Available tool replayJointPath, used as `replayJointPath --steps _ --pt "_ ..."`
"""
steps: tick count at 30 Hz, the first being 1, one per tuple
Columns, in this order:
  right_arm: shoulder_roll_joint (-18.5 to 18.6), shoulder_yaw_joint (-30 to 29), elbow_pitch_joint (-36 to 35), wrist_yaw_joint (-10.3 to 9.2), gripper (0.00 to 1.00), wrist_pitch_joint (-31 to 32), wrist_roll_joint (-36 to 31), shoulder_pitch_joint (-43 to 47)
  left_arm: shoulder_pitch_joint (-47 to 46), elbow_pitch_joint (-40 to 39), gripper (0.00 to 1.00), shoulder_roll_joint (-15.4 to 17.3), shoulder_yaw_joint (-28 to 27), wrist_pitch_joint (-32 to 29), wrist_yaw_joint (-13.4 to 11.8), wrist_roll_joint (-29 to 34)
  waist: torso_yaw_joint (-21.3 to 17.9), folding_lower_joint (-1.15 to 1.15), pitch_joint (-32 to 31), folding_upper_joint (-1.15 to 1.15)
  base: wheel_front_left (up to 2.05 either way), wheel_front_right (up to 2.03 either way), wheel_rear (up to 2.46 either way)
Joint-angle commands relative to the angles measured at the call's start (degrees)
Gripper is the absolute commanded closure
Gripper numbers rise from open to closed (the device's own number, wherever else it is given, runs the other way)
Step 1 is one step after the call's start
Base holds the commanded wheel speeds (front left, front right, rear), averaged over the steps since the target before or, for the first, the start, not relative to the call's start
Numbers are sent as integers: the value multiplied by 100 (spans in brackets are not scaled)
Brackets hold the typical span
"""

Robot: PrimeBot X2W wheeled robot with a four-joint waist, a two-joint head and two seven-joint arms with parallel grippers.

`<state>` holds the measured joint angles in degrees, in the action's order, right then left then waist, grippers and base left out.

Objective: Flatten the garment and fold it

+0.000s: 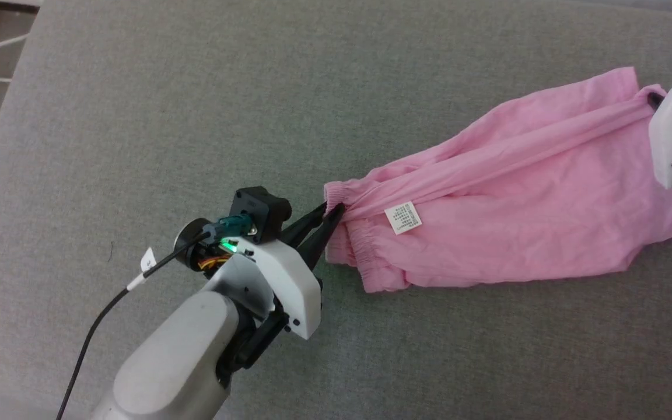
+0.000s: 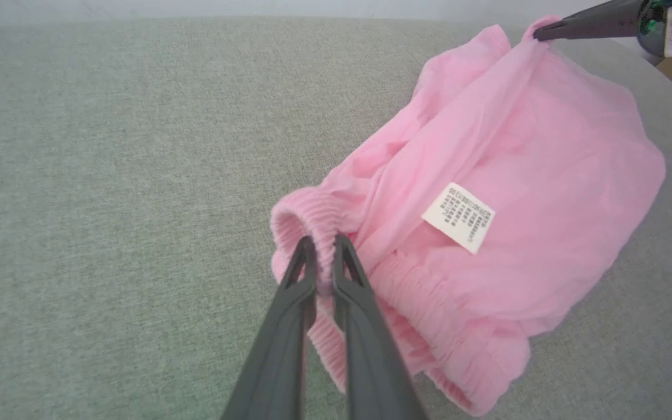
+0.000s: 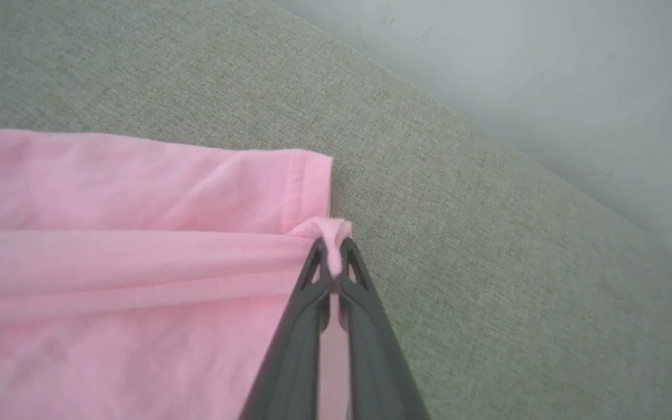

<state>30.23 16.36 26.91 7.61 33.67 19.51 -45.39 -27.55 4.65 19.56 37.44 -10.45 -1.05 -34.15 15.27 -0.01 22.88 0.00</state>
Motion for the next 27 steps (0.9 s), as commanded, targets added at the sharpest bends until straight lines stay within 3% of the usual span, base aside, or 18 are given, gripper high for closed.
replayJointPath --steps 1,10,11,12,21,27 --pt "-22 42 166 -12 100 -113 -67 -169 -105 109 100 -39 10 63 29 12 142 1 168 0 0 0 0" --pt "-162 360 1143 -12 100 -796 -143 -606 -224 557 100 -235 92 322 110 32 161 1 183 0 0 0 0" --pt "-194 382 1214 -12 58 -905 -106 -626 -219 595 85 -246 89 355 105 29 152 1 160 0 0 0 0" --pt "-224 371 1296 -12 0 -1014 -69 -649 -215 630 0 -254 79 406 85 41 141 1 128 0 0 0 0" --pt "-415 578 1776 -12 0 -2170 121 -673 -38 714 0 -231 -227 996 -65 -68 -91 1 -574 0 0 0 0" --pt "-497 574 1724 -12 0 -3259 331 -362 310 621 0 -187 -751 1763 -418 -199 -298 1 -1208 0 0 0 0"
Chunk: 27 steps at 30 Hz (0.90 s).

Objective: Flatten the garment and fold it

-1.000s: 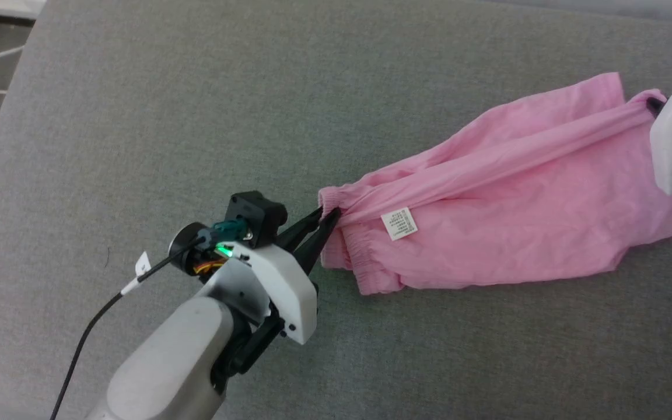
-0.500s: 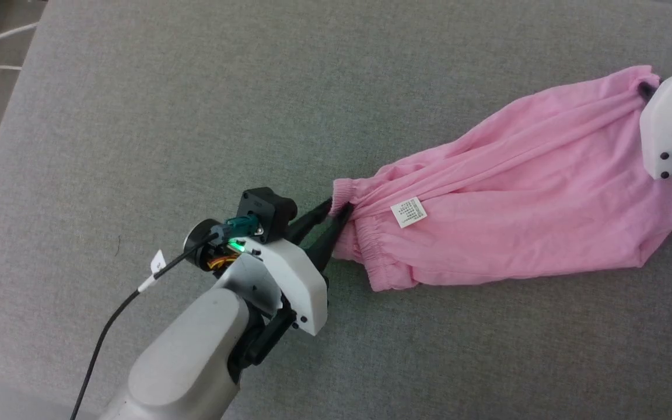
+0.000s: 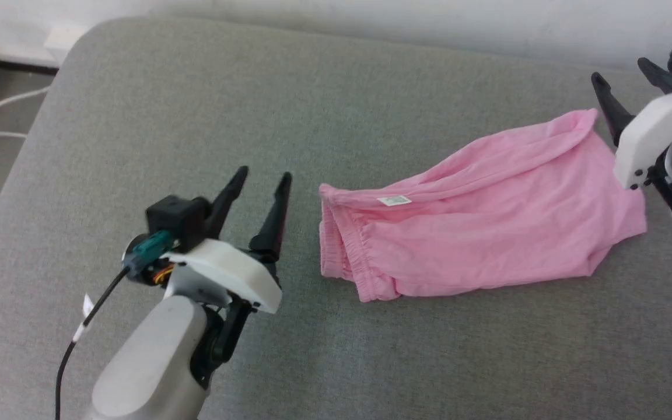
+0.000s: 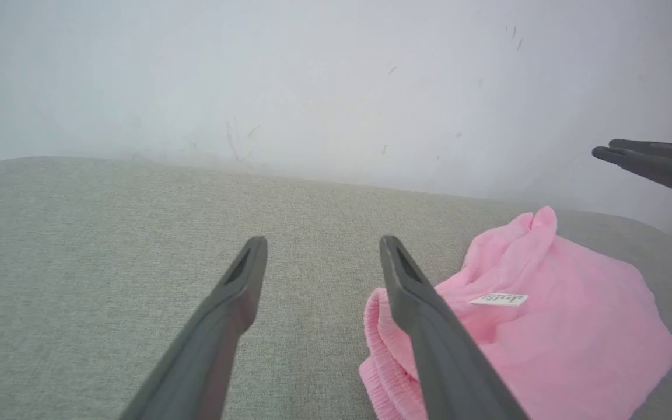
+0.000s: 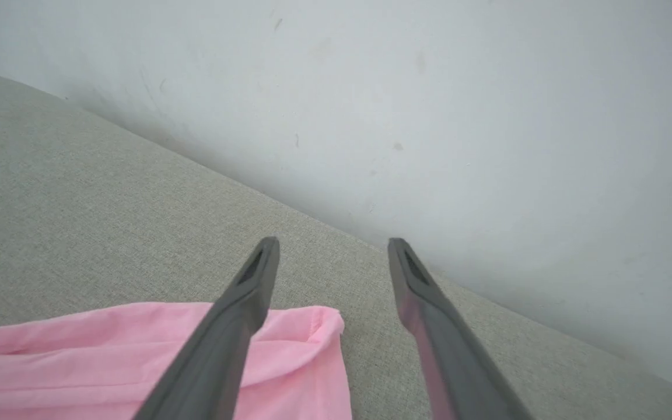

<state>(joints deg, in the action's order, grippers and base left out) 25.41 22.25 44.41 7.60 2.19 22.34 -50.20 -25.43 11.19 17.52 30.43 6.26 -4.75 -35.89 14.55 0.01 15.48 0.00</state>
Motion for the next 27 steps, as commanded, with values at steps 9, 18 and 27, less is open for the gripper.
replayJointPath --steps 9,18,27 --pt "-168 -547 -636 -11 0 -1506 115 1351 1042 -330 0 -17 -640 851 -484 210 -532 -1 -1203 0 0 0 0" --pt "-916 -1880 -2135 -11 0 -1714 -673 3205 2289 -556 0 -302 -1072 872 -465 853 -797 -1 -1587 0 0 0 0" --pt "-2110 -3051 -3835 -11 0 -1718 -1512 4852 2670 -101 0 -476 -947 782 -335 1017 -996 -1 -1528 0 0 0 0"
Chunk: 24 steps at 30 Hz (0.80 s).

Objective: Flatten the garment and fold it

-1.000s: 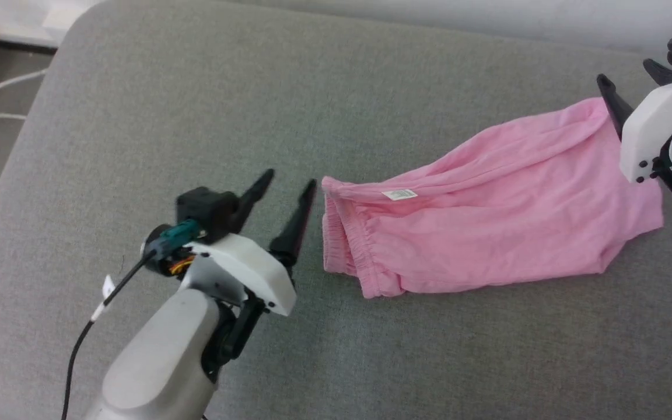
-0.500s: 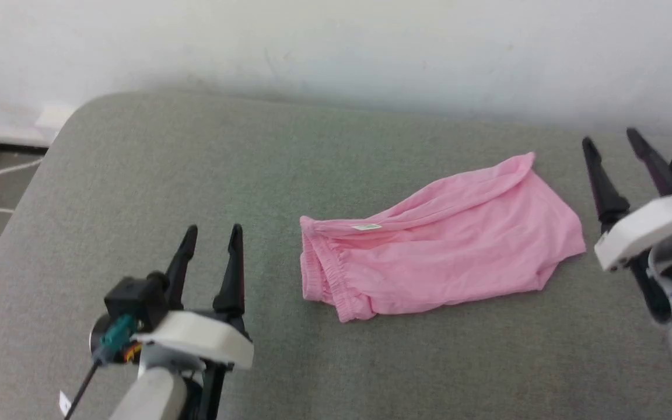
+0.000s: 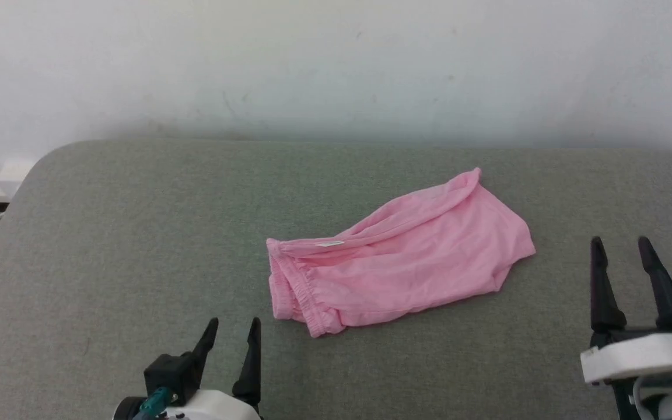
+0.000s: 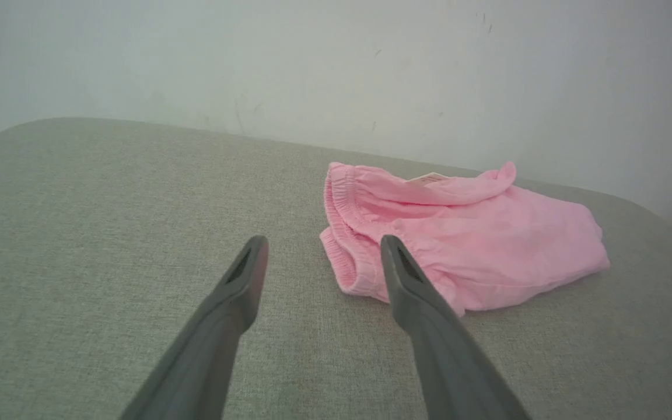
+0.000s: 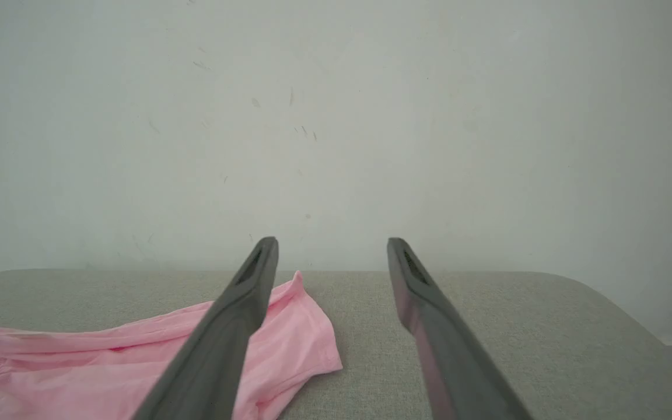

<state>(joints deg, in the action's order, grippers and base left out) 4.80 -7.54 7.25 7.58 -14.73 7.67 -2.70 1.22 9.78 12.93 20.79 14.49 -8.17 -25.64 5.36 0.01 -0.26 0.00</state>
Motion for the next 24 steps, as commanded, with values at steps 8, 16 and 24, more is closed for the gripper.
replayJointPath --steps 8,16,24 --pt "-188 -15 -747 -9 0 142 -111 440 -473 203 0 -29 250 -1242 23 -171 -460 -1 470 0 0 0 0" --pt "-190 -23 -853 -9 0 168 52 312 -962 262 0 1 265 -2033 -103 -264 -772 -1 850 0 0 0 0" --pt "-191 25 -769 -9 0 113 121 220 -995 478 0 144 323 -2660 -602 -48 -870 -1 1049 0 0 0 0"
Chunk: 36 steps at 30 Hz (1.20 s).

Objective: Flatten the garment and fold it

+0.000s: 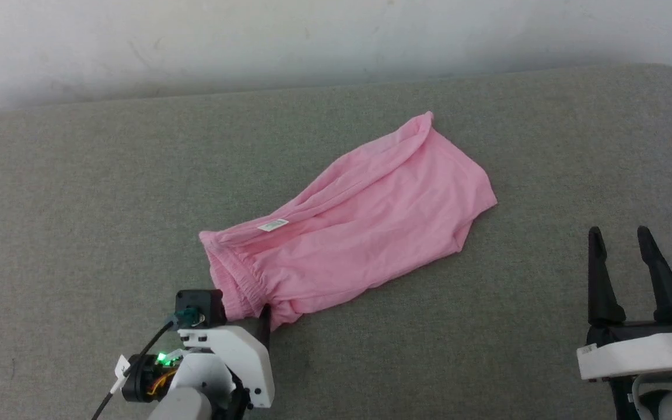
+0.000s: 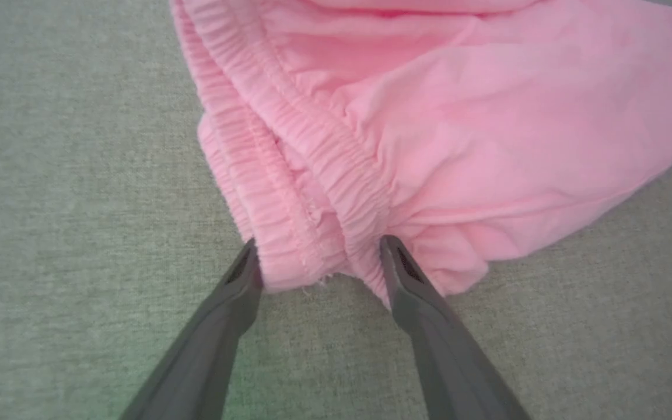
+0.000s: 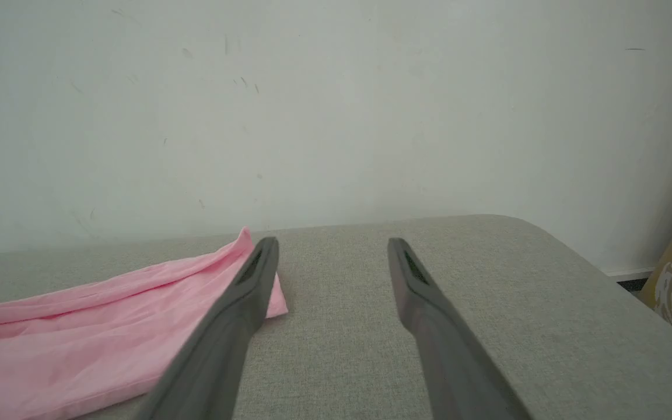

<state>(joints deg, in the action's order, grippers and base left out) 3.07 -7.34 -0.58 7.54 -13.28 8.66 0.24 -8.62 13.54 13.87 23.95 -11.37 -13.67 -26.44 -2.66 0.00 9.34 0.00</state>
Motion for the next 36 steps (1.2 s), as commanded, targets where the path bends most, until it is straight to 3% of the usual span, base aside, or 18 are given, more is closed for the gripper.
replayJointPath --steps 1,5,7,8,14,21,29,36 --pt "-19 16 17 -5 0 -39 30 -87 -11 104 0 51 23 -158 -100 44 -70 0 116 0 0 0 0" --pt "-19 82 41 -5 0 -57 30 -154 -7 121 0 68 76 -378 -202 67 -47 0 196 0 0 0 0" --pt "-19 125 52 -5 0 -56 5 -183 1 124 53 53 115 -464 -159 20 -8 0 208 0 0 0 0" --pt "-19 148 54 -5 0 -44 -22 -197 2 109 100 36 121 -462 -126 -15 20 0 202 0 0 0 0" --pt "9 336 19 -5 0 474 -324 -335 -23 -76 100 -62 107 -49 22 -86 308 0 43 0 0 0 0" --pt "333 571 460 -5 0 2353 -131 -913 -66 -528 100 -120 250 301 203 -25 719 0 3 0 0 0 0" --pt "483 284 1762 -5 0 4092 -261 -2226 -161 -824 100 -151 506 289 320 83 1050 0 262 0 0 0 0" --pt "535 88 2938 -5 0 4400 -710 -3023 -317 -796 100 -296 732 365 458 131 1296 0 470 0 0 0 0"
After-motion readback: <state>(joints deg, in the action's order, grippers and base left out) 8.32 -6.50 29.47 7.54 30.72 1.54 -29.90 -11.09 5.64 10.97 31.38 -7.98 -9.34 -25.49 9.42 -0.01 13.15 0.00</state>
